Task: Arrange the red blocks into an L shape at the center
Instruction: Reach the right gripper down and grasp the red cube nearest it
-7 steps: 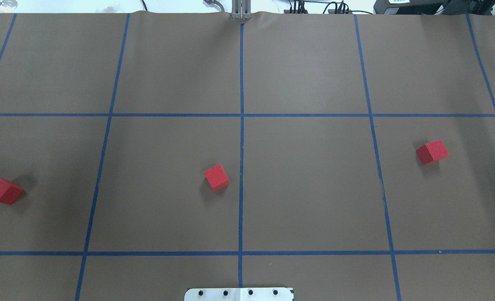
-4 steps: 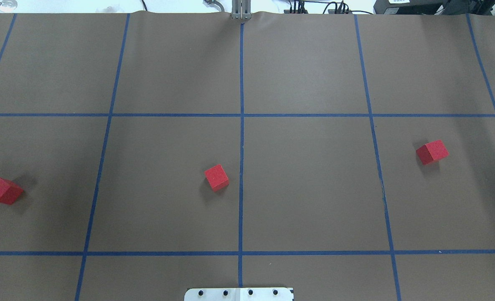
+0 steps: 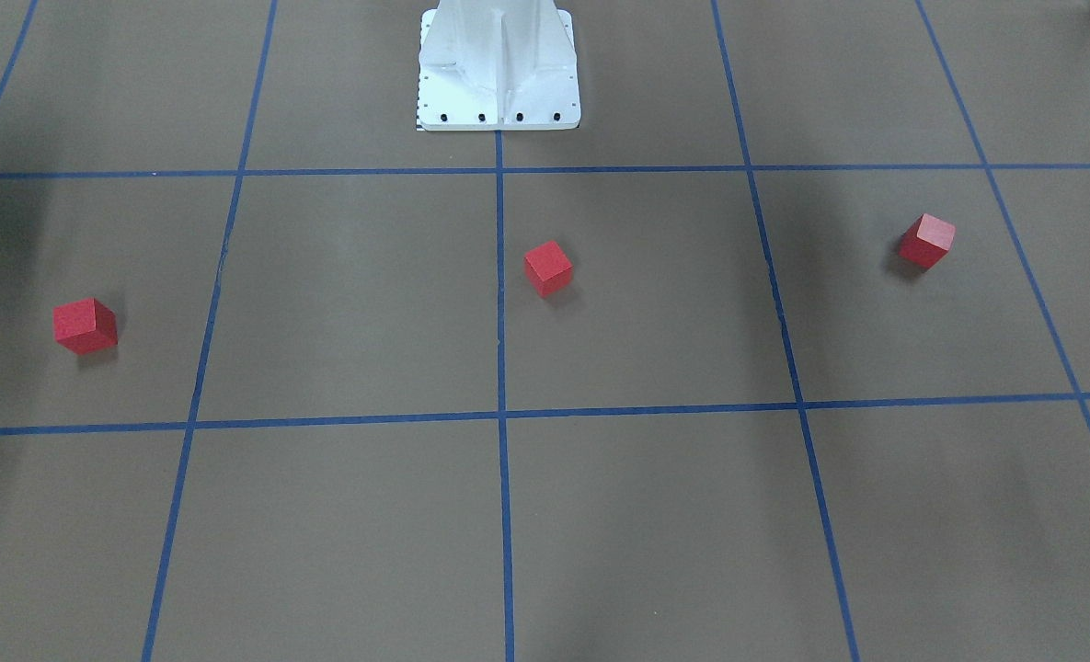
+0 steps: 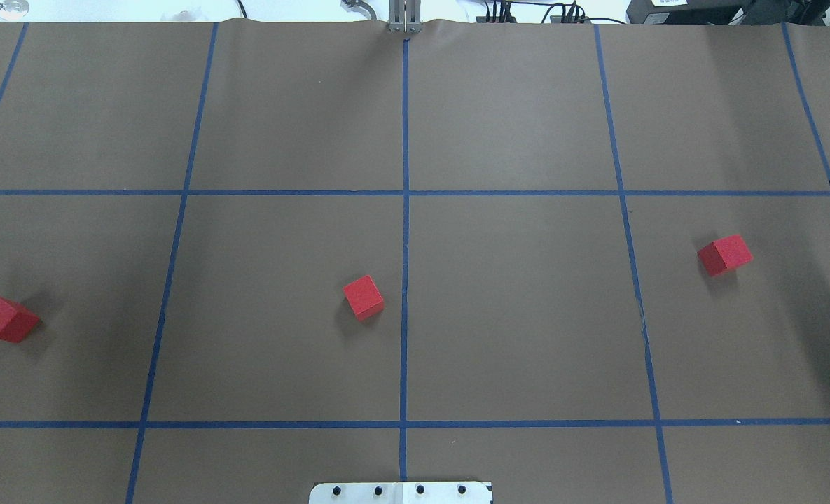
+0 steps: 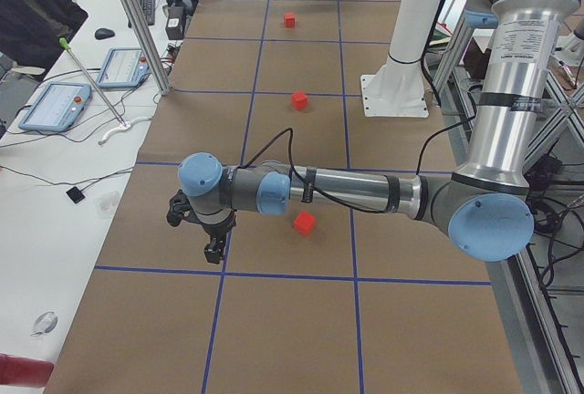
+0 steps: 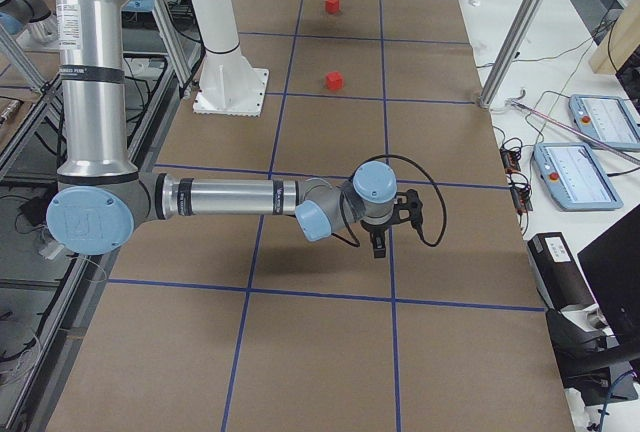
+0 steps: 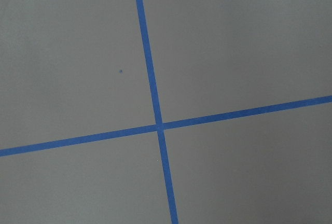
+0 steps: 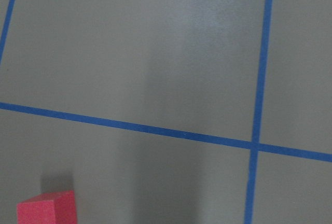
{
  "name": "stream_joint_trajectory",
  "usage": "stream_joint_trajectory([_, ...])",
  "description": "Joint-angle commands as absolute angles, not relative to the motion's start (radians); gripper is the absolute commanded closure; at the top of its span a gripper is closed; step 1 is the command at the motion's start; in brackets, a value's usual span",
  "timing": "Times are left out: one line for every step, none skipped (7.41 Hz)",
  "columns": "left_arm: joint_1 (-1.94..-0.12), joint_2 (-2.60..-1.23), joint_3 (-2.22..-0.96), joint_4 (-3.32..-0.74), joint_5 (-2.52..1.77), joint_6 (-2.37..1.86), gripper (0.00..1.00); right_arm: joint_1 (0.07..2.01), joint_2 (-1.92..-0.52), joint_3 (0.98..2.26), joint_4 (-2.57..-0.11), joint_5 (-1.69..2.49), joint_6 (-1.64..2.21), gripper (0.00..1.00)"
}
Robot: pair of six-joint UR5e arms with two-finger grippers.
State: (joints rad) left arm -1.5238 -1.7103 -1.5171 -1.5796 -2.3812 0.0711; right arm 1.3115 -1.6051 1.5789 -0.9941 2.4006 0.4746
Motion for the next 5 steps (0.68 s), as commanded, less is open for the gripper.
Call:
stream_joint_trajectory([-1.519,-1.71,-1.516,-1.582,-2.381,0.071,0.0,1.133,-1.64,1.604,-0.847,2.303,0.733,0.01])
stream_joint_trajectory([-1.519,-1.71,-1.516,-1.58,-2.381,0.071,0.0,1.102,-1.641,1.614,-0.847,2.284,0.741,0.01])
stream_joint_trajectory([-1.519,-1.71,-1.516,-1.582,-2.381,0.043,0.0,1.073,-1.64,1.621,-0.847,2.283,0.741,0.01])
stream_joint_trajectory([-1.519,-1.71,-1.516,-1.582,-2.381,0.034,0.0,1.054,-1.638,1.626,-0.845,2.281,0.742,0.01])
stream_joint_trajectory([-1.517,-1.71,-1.516,-1.582,-2.381,0.034,0.0,1.03,-1.632,1.628,-0.845,2.278,0.742,0.01])
